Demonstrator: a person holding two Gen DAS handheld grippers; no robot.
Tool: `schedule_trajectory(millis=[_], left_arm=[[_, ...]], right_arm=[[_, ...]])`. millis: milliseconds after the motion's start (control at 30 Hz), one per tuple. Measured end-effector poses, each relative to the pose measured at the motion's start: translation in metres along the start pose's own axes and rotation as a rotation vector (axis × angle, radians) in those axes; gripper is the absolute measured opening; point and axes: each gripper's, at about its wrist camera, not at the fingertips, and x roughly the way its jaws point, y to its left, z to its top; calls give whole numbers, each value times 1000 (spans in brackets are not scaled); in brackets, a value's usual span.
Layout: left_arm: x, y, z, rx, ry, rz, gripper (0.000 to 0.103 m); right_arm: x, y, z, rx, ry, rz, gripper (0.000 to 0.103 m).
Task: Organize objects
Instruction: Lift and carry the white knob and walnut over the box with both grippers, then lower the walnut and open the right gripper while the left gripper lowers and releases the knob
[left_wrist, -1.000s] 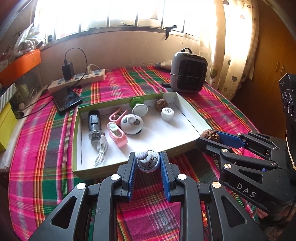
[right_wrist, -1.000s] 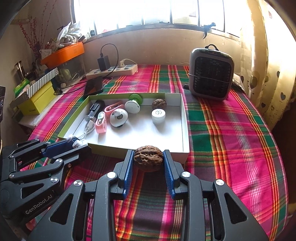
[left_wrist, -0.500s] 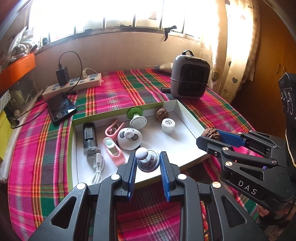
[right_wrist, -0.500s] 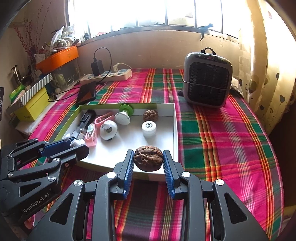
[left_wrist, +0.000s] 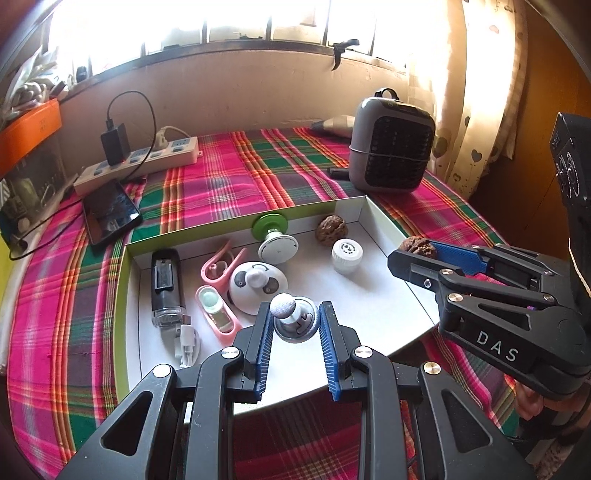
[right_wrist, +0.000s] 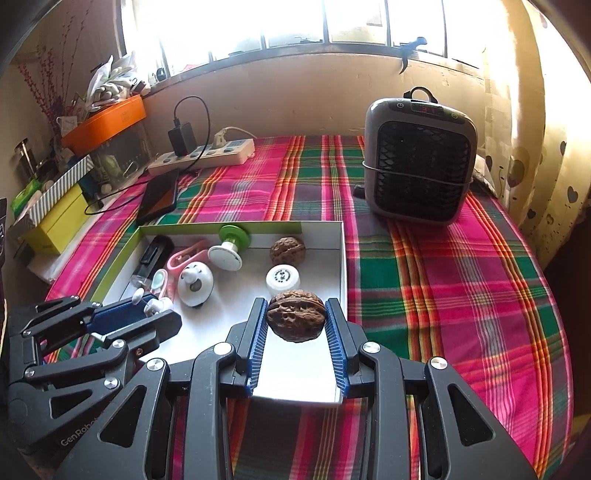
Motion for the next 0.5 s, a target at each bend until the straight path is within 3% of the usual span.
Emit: schedule_trajectory(millis=[500], left_arm=[[17,7,1,-9,30,3,23]], right_arm=[[27,0,6,-43,41,-15,33]])
